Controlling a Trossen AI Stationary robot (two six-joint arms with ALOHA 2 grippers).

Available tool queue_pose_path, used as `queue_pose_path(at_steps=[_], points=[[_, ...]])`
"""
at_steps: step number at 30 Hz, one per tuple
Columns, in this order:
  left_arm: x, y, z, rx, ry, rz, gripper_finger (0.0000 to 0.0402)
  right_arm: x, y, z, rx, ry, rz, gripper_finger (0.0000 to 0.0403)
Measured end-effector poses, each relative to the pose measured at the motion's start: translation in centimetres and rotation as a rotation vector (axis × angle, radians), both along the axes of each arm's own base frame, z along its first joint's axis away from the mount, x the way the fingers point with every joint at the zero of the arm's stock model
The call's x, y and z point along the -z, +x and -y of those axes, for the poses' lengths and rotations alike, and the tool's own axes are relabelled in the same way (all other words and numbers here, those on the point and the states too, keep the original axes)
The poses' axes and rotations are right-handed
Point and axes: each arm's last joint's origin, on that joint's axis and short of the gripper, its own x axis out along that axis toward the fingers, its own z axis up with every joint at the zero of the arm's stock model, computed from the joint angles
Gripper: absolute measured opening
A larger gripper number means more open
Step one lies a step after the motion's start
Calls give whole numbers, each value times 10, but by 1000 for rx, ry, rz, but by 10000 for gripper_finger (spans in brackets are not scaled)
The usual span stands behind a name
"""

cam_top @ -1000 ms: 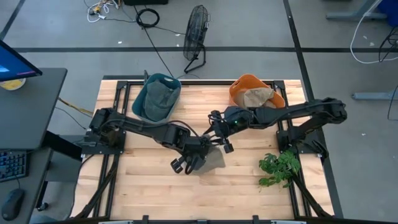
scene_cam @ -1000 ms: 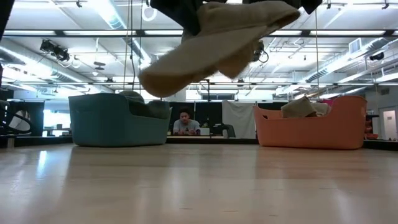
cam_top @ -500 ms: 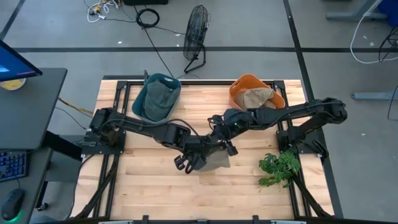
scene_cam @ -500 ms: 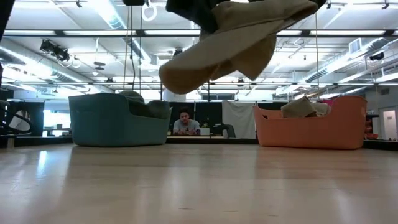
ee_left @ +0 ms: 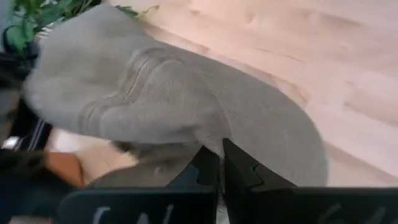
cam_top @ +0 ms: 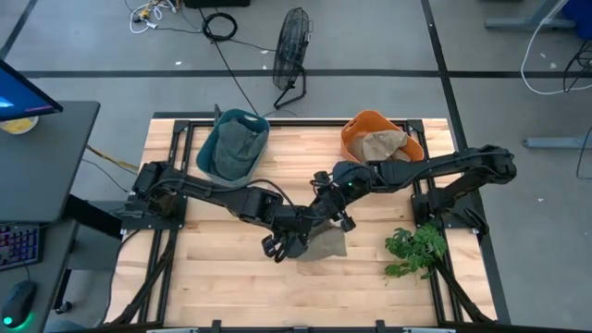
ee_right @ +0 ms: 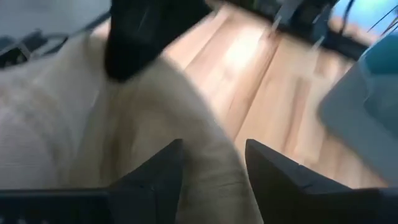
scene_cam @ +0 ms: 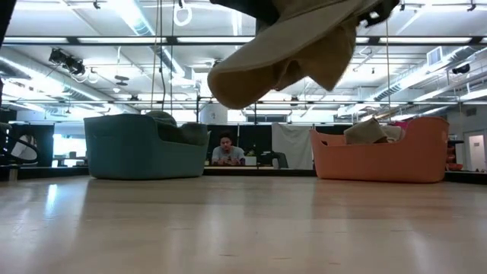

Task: Pick & Place hat
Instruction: Put the brown cap into the orange bin

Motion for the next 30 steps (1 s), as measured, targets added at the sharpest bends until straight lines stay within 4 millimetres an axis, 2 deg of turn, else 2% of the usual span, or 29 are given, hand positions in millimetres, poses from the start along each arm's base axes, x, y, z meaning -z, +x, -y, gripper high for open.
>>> queue_pose_path(at_steps=[5,9,12,16,17,22,25,30], points=[[0,0,-1,-19,27,9,6,8,-7,0,6,5,-115,178],[-1,1,-1,-28,24,20,6,9,-7,0,29,-1,-126,166],[-1,1,-1,-66,1,14,5,9,-7,2,70,-36,-119,124],[-1,2,-2,-131,-47,12,16,9,-7,3,91,-54,-121,30],[-2,3,-1,-144,-58,14,19,9,-7,3,90,-54,-123,17],[-2,4,-4,-306,-176,-7,23,10,-7,3,123,-20,-143,20],[-2,4,-6,-429,-259,-25,26,11,-8,3,137,-28,-160,9],[-2,5,-9,-476,-293,-32,52,12,-9,5,172,-65,-173,11]])
